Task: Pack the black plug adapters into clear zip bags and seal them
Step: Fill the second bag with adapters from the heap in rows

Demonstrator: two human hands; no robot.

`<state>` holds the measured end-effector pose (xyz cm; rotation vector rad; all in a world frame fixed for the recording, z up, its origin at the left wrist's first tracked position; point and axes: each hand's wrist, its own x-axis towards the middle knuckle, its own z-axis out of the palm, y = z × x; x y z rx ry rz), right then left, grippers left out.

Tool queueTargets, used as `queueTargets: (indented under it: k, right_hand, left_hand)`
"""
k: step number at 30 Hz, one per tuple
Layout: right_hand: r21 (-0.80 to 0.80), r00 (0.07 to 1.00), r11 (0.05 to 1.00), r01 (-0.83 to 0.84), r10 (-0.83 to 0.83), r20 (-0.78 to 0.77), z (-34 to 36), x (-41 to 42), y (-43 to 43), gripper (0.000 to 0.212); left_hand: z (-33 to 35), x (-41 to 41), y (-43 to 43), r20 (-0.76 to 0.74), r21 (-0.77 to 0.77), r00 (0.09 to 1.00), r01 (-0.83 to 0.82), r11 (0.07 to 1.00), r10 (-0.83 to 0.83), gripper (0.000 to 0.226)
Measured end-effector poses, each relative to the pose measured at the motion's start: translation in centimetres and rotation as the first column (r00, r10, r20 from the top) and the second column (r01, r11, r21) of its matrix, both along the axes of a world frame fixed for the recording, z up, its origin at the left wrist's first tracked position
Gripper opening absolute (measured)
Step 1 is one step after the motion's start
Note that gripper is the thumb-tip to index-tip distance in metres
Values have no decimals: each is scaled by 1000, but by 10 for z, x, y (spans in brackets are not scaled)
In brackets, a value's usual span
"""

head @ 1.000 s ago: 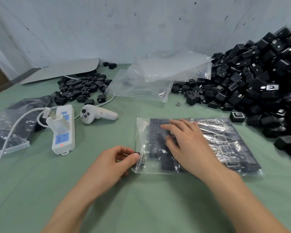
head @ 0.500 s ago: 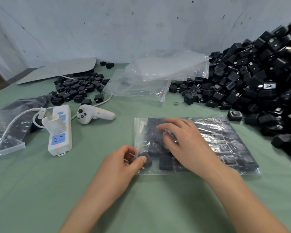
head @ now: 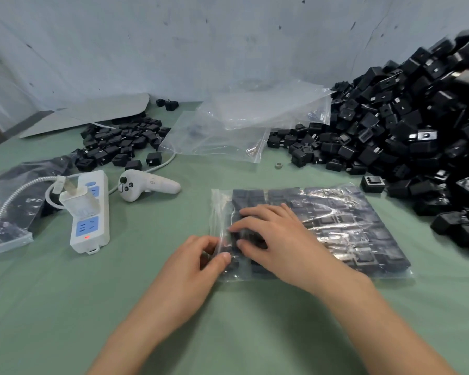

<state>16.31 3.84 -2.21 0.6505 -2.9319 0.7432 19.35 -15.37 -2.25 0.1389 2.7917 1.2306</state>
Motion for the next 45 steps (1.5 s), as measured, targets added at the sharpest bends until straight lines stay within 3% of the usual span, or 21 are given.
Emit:
queueTargets:
  k: [17,26,32,37,45]
  right_hand:
    - [103,998,993,51,-46,-46,-1,-2,-1,34]
    - [-139,985,981,133,-147,-95,5,-3,16,29]
    - [-57,984,986,154,-158,-78,3,-2,20,32]
    - [-93,982,983,159,-167,-86,6,-3,22,31]
    - [-110,981,981,163,-173,-88,6,-2,21,31]
  left_hand:
    - [-6,-1,6,-78,54,997,19,998,-15,13]
    - [-3,4,0,-69,28,993,-94,995,95,7]
    - [-2,2,1,31,160,994,-105,981,101,10]
    - [-1,-1,-3,-12,183,992,-122,976,126,8]
    - [0,-3,6,44,262,993,-120,957,113,15]
